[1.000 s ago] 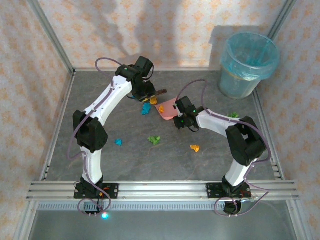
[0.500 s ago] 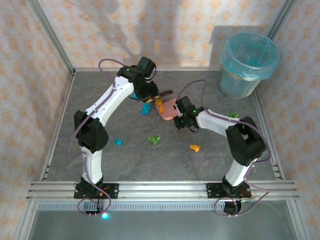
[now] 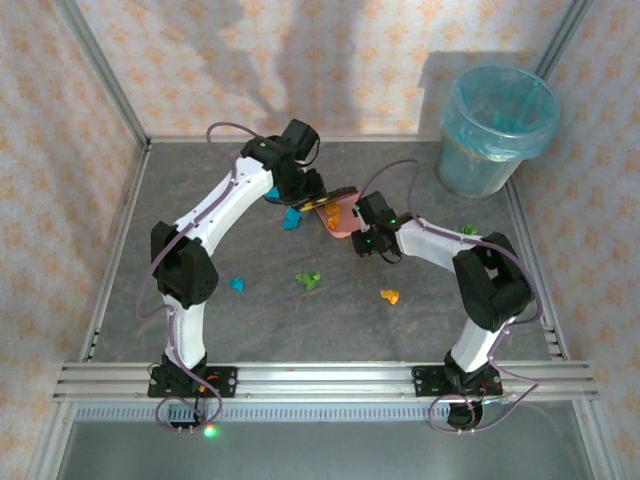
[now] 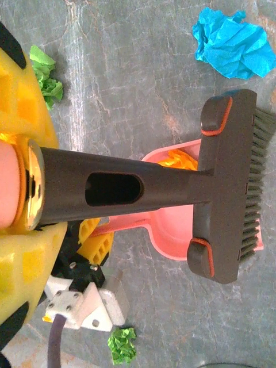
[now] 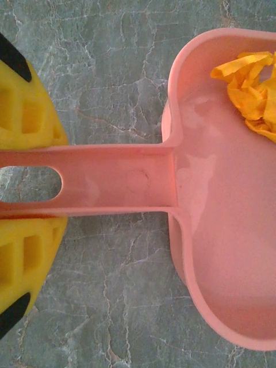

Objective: Sweep away the paper scraps from the table

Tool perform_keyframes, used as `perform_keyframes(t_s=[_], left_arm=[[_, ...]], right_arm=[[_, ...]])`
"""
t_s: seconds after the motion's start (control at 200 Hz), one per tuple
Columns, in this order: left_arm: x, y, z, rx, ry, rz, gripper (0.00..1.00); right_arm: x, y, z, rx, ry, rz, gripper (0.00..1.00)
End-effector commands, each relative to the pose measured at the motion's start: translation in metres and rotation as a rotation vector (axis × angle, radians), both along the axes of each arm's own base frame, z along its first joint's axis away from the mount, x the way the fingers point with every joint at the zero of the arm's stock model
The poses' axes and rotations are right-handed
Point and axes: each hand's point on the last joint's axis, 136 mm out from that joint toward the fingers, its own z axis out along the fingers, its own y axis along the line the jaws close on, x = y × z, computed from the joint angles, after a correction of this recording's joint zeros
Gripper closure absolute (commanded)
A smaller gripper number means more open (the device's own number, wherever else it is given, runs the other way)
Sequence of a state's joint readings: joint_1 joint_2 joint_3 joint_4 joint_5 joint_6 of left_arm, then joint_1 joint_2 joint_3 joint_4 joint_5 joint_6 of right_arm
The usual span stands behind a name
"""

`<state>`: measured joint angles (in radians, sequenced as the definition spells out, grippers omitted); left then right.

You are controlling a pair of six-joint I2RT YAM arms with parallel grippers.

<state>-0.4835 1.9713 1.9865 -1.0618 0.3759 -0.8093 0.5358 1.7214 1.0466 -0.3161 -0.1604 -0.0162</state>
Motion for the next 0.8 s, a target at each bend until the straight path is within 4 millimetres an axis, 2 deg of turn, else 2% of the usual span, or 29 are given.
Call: perform_keyframes(t_s=[0.0,0.09,0.1,0.12,0.4,0.525,0.545,0.631,0.796], left_arm=[[-0.007,-0.002,0.026,-0.04,-0.049,-0.032,1.0],[-0.007,-0.002,0.027,-0.045,-0.049,-0.032,1.0],[-0.01,-0.001,0.036,-0.054,-0.069,-0.033,1.0],[-0.01,-0.001,0.041,-0.058,-0.079,-0.033,1.0],[-0.005,0.008,0.052,-0.064,-0.108,-0.008,1.0],[0.006,0.014,0.055,-0.021,-0.138,0.007,1.0],[0.012,0.014,0.045,-0.002,-0.117,0.007,1.0],[0.022,0.01,0.036,0.017,-0.087,-0.007,1.0],[0.036,-0.008,0.02,-0.013,-0.06,-0.036,1.0]], right_arm=[[-0.003,-0.014,0.001,-0.034,-0.011,-0.04,1.0],[-0.002,-0.015,0.003,-0.032,-0.029,-0.037,1.0],[-0.002,-0.014,0.003,-0.032,-0.03,-0.037,1.0],[-0.001,-0.015,0.003,-0.032,-0.032,-0.038,1.0],[0.0,-0.015,0.006,-0.029,-0.061,-0.029,1.0],[0.0,-0.014,0.005,-0.022,-0.064,-0.023,1.0],[0.0,-0.013,0.006,-0.02,-0.064,-0.022,1.0],[0.0,-0.012,0.005,-0.011,-0.068,-0.018,1.0],[0.0,-0.011,0.006,-0.003,-0.077,-0.012,1.0]])
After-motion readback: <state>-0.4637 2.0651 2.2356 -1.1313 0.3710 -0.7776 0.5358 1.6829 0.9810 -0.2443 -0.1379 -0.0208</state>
